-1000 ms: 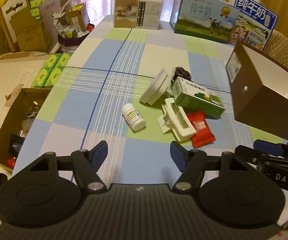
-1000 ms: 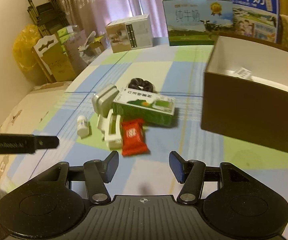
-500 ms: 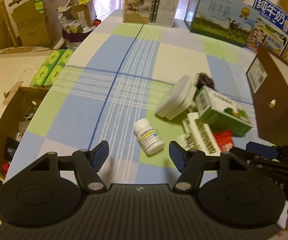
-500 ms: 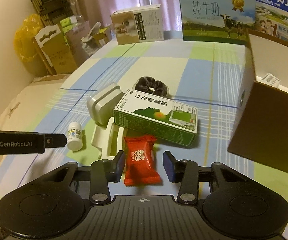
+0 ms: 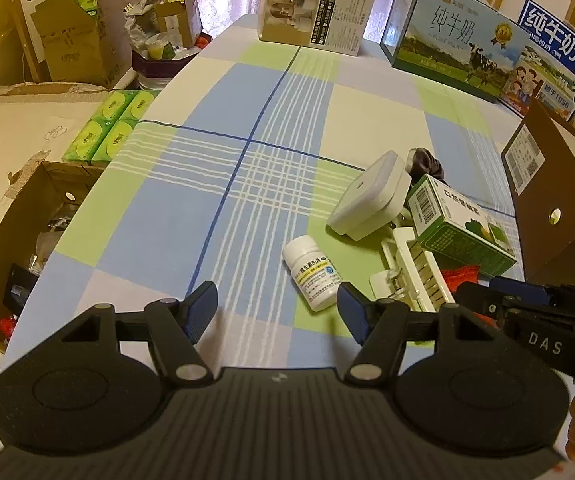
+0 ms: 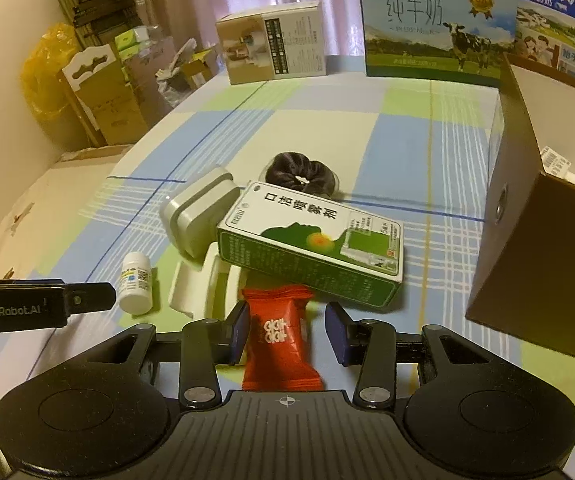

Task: Organize objects
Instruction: 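Grasp the red candy packet with the right tool while the left tool grasps the white pill bottle, then carry the pill bottle and candy packet over the brown box with both tools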

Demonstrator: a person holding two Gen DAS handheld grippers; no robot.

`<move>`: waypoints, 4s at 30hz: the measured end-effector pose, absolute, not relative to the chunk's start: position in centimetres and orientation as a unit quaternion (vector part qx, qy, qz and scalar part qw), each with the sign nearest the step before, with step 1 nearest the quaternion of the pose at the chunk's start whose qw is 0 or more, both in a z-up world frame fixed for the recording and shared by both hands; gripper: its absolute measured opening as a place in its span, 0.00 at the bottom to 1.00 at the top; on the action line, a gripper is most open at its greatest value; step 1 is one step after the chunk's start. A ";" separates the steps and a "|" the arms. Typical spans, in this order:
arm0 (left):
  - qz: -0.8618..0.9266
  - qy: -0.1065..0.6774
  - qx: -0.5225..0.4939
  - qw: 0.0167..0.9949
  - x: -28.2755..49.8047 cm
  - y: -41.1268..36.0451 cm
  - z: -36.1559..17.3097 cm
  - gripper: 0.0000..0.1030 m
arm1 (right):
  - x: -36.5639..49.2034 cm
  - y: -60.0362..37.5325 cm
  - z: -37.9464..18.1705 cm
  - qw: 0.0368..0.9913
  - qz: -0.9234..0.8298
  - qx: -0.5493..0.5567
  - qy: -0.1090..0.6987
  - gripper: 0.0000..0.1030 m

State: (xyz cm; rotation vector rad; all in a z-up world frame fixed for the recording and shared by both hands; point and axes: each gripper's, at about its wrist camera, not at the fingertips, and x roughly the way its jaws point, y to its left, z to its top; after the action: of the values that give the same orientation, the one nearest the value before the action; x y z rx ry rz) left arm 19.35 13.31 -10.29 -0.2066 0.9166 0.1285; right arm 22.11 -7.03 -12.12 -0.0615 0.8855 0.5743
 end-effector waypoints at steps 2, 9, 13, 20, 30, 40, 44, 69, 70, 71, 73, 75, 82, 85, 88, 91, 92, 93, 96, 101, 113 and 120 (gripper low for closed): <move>0.059 0.442 -0.099 0.890 19.4 13.2 -10.4 0.60 | 22.2 -7.0 -12.3 0.860 0.278 -0.035 0.426 0.39; 0.058 0.443 -0.102 0.889 19.5 13.2 -10.7 0.60 | 22.2 -6.5 -13.5 0.852 0.285 -0.060 0.435 0.29; 0.057 0.444 -0.106 0.888 19.8 13.2 -10.9 0.60 | 21.6 -7.3 -13.6 0.855 0.275 -0.065 0.435 0.26; 0.059 0.449 -0.098 0.886 20.7 12.5 -11.5 0.60 | 21.5 -10.1 -13.4 0.865 0.236 -0.048 0.441 0.26; 0.054 0.446 -0.082 0.890 22.7 11.5 -12.3 0.51 | 22.2 -13.3 -12.9 0.873 0.198 -0.026 0.445 0.26; 0.046 0.447 -0.096 0.888 23.2 11.6 -12.7 0.23 | 21.9 -14.5 -12.8 0.873 0.198 0.006 0.445 0.30; 0.047 0.456 -0.101 0.883 22.9 11.6 -12.6 0.22 | 21.9 -14.6 -12.6 0.870 0.200 0.016 0.451 0.38; 0.020 0.494 -0.074 0.866 18.0 7.9 -11.9 0.22 | 17.5 -14.9 -12.4 0.858 0.216 -0.026 0.465 0.23; 0.018 0.495 -0.075 0.865 17.8 7.7 -11.8 0.22 | 17.2 -15.2 -12.3 0.856 0.217 -0.020 0.469 0.23; 0.016 0.495 -0.076 0.865 17.6 7.5 -11.7 0.22 | 16.7 -15.5 -12.2 0.854 0.218 -0.015 0.472 0.23; 0.009 0.491 -0.074 0.868 17.0 6.9 -11.1 0.22 | 15.9 -16.2 -11.7 0.854 0.220 -0.013 0.472 0.23; -0.002 0.484 -0.071 0.872 16.4 6.1 -10.4 0.22 | 15.1 -16.8 -11.2 0.852 0.223 -0.007 0.473 0.23; -0.049 0.467 -0.063 0.881 13.6 2.3 -7.9 0.22 | 12.7 -20.5 -8.4 0.859 0.220 0.015 0.462 0.23; -0.070 0.466 -0.065 0.880 12.7 0.8 -7.1 0.22 | 11.9 -22.1 -7.3 0.863 0.216 0.022 0.456 0.23; -0.090 0.462 -0.063 0.880 12.2 -0.8 -6.3 0.22 | 11.4 -23.6 -6.3 0.868 0.210 0.033 0.448 0.23; -0.108 0.457 -0.057 0.881 11.9 -2.3 -5.4 0.22 | 11.1 -24.7 -5.3 0.873 0.206 0.042 0.439 0.23; -0.113 0.455 -0.052 0.882 11.8 -2.9 -5.1 0.22 | 11.1 -25.2 -5.0 0.876 0.204 0.045 0.435 0.23; -0.117 0.453 -0.049 0.883 11.8 -3.3 -4.8 0.22 | 11.0 -25.5 -4.6 0.878 0.203 0.047 0.431 0.23; -0.130 0.448 -0.044 0.883 11.9 -4.5 -4.1 0.22 | 11.0 -26.7 -3.8 0.884 0.199 0.056 0.420 0.23; -0.150 0.437 -0.037 0.886 12.9 -6.6 -2.9 0.22 | 11.4 -28.8 -2.3 0.894 0.186 0.068 0.401 0.23; -0.198 0.377 0.008 0.905 20.3 -12.3 1.9 0.22 | 16.1 -35.5 3.5 0.932 0.135 0.051 0.332 0.23; -0.210 0.406 0.029 0.889 27.0 -14.7 1.1 0.22 | 20.7 -38.2 4.7 0.935 0.113 0.039 0.334 0.23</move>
State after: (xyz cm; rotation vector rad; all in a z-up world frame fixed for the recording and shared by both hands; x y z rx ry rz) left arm 27.03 -14.72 1.06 0.0593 0.8431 -0.4369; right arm 20.72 -38.20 4.68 0.0800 0.6835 0.2310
